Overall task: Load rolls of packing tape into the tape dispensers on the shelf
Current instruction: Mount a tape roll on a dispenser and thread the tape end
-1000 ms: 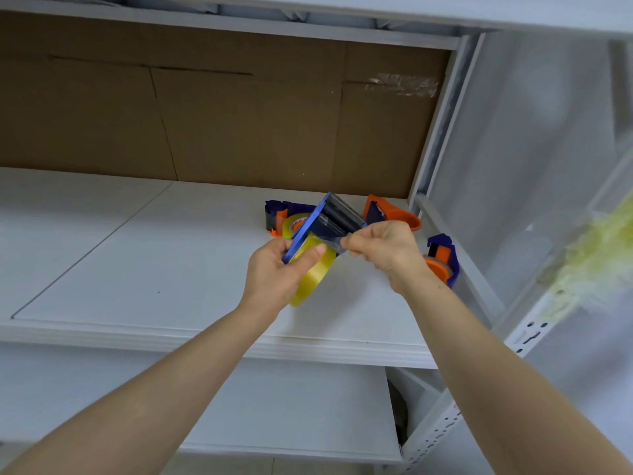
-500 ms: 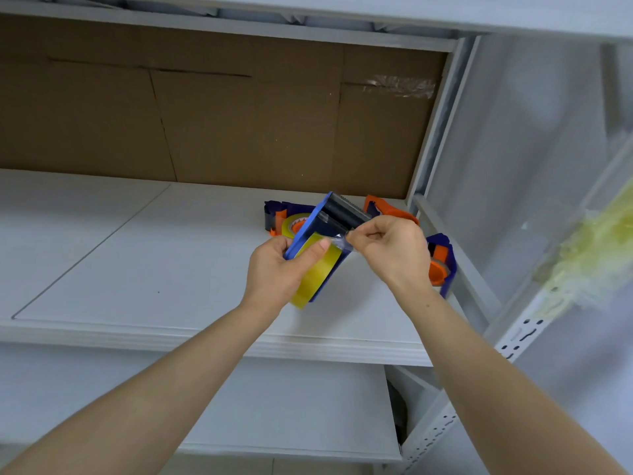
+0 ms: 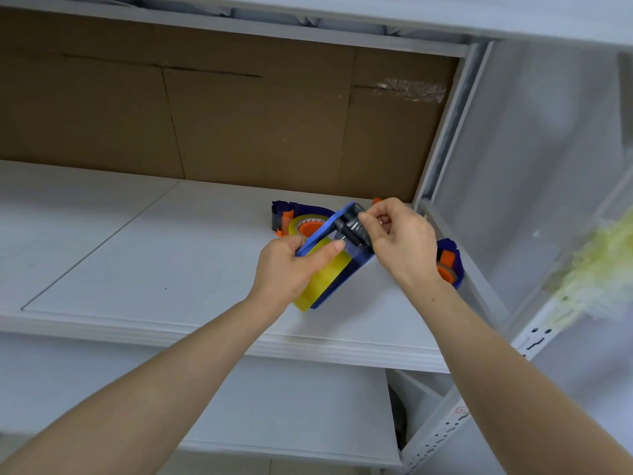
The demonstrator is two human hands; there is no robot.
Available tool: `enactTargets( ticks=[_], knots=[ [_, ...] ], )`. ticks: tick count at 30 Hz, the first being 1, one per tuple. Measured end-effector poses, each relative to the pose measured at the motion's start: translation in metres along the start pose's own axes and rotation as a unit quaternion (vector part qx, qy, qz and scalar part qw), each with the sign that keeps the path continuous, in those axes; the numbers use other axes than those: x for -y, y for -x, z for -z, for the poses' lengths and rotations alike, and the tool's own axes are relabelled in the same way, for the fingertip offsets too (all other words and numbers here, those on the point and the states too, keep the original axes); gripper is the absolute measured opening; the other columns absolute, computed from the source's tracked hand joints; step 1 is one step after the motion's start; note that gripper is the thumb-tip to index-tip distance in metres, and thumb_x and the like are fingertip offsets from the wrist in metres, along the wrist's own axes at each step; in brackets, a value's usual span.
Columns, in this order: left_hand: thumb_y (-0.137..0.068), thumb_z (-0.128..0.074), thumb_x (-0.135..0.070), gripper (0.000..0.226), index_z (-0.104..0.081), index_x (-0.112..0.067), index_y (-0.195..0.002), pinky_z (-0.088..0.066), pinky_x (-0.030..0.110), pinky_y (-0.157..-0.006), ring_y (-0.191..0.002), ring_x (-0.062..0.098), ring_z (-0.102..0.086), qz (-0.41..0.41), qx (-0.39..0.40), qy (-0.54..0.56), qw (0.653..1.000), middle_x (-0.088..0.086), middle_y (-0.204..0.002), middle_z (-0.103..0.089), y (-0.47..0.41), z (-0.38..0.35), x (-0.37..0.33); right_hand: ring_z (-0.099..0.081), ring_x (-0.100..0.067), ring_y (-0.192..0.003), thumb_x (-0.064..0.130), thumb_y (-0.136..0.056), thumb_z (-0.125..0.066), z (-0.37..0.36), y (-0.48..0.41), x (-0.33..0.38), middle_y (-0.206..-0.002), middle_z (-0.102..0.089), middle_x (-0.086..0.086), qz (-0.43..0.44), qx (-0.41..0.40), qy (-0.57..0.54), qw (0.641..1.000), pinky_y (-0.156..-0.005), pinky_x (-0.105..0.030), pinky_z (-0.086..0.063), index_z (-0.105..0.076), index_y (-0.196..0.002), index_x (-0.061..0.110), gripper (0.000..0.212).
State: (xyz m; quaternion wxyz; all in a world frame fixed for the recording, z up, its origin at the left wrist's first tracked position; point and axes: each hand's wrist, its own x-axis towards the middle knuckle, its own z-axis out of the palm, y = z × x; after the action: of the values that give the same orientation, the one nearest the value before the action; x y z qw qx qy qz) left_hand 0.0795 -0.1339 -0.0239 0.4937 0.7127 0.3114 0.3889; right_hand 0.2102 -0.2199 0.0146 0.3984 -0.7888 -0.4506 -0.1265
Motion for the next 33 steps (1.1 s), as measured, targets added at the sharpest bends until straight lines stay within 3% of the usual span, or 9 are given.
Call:
enactTargets(
  ticks=[6,9,11,14,19,23,27,30,33],
  knots=[
    [-0.063,-0.069,-0.065,0.063,-0.055,-0.004,-0.059,-0.042,0.039,-0.059,-0.059,0.030,-0.049,0.005,0.024,-0.046,0.999,0.016,-0.060,-0.051,-0.005,0.000,-0.002,-0.052,-0.010,-0.077,0.034,-0.093,-0.049,-0.005,-0.008,0.001,-0.085,-0.058,0.007,0.011,-0.009,0.028,1.000,-0.061,-0.026,-0.041,-0.056,-0.097,0.018,0.018],
    [-0.054,-0.070,-0.064,0.071,-0.064,0.004,-0.076,-0.053,0.040,-0.070,-0.070,0.034,-0.063,0.040,0.066,0.009,0.997,0.022,-0.075,-0.066,-0.010,0.004,-0.006,-0.050,-0.011,-0.075,0.033,-0.093,-0.049,-0.003,-0.013,-0.003,-0.086,-0.056,0.007,-0.007,-0.001,0.014,1.000,-0.053,-0.022,-0.034,-0.057,-0.098,0.018,0.018],
    [-0.059,-0.069,-0.044,0.061,-0.064,0.007,-0.092,-0.052,0.037,-0.074,-0.077,0.030,-0.065,0.045,0.124,0.023,0.991,0.023,-0.089,-0.068,-0.011,0.007,-0.008,-0.049,-0.010,-0.071,0.031,-0.092,-0.052,-0.001,-0.017,-0.004,-0.081,-0.055,0.008,-0.024,-0.004,-0.012,1.000,-0.052,-0.016,-0.032,-0.058,-0.097,0.016,0.017],
    [-0.072,-0.068,-0.021,0.045,-0.059,0.011,-0.102,-0.045,0.030,-0.070,-0.080,0.023,-0.058,0.053,0.195,0.023,0.979,0.016,-0.090,-0.062,-0.011,0.012,-0.007,-0.048,-0.006,-0.067,0.030,-0.091,-0.055,0.002,-0.022,-0.004,-0.073,-0.053,0.010,-0.037,-0.009,-0.041,0.998,-0.053,-0.017,-0.034,-0.061,-0.096,0.015,0.017],
    [-0.086,-0.063,-0.021,0.012,-0.069,-0.012,-0.082,-0.051,0.014,-0.059,-0.065,0.006,-0.065,0.047,0.156,0.066,0.984,0.003,-0.080,-0.070,-0.013,0.011,-0.008,-0.049,-0.009,-0.076,0.033,-0.092,-0.052,0.005,-0.021,-0.001,-0.082,-0.056,0.008,-0.024,-0.020,0.001,1.000,-0.063,-0.024,-0.034,-0.060,-0.098,0.017,0.019],
    [-0.083,-0.066,-0.030,0.019,-0.069,-0.015,-0.071,-0.054,0.027,-0.061,-0.056,0.010,-0.065,0.051,0.122,0.063,0.989,0.003,-0.069,-0.071,-0.014,0.009,-0.009,-0.049,-0.009,-0.076,0.032,-0.093,-0.050,0.002,-0.019,-0.004,-0.084,-0.058,0.005,-0.032,-0.037,-0.017,0.999,-0.058,-0.023,-0.034,-0.058,-0.101,0.015,0.021],
    [-0.077,-0.071,-0.044,0.044,-0.070,0.000,-0.078,-0.055,0.048,-0.076,-0.068,0.027,-0.063,0.034,0.081,0.025,0.996,0.024,-0.083,-0.071,-0.021,0.006,-0.020,-0.048,-0.010,-0.077,0.031,-0.095,-0.048,0.004,-0.021,0.000,-0.085,-0.055,0.006,-0.034,-0.049,-0.023,0.998,-0.056,-0.022,-0.032,-0.057,-0.104,0.014,0.022],
    [-0.065,-0.071,-0.056,0.055,-0.070,-0.002,-0.076,-0.054,0.052,-0.077,-0.075,0.037,-0.068,0.037,0.076,-0.004,0.996,0.022,-0.083,-0.071,-0.025,0.007,-0.026,-0.047,-0.009,-0.073,0.031,-0.095,-0.046,0.006,-0.018,0.003,-0.084,-0.055,0.006,-0.001,-0.057,-0.007,0.998,-0.053,-0.014,-0.028,-0.056,-0.102,0.014,0.021],
    [-0.062,-0.068,-0.060,0.051,-0.072,-0.011,-0.074,-0.055,0.052,-0.080,-0.079,0.031,-0.070,0.044,0.067,-0.029,0.996,0.011,-0.079,-0.074,-0.023,0.006,-0.023,-0.048,-0.010,-0.070,0.032,-0.095,-0.046,0.003,-0.013,0.003,-0.086,-0.059,0.003,0.032,-0.059,0.017,0.998,-0.052,-0.014,-0.028,-0.056,-0.100,0.014,0.022]
  ],
)
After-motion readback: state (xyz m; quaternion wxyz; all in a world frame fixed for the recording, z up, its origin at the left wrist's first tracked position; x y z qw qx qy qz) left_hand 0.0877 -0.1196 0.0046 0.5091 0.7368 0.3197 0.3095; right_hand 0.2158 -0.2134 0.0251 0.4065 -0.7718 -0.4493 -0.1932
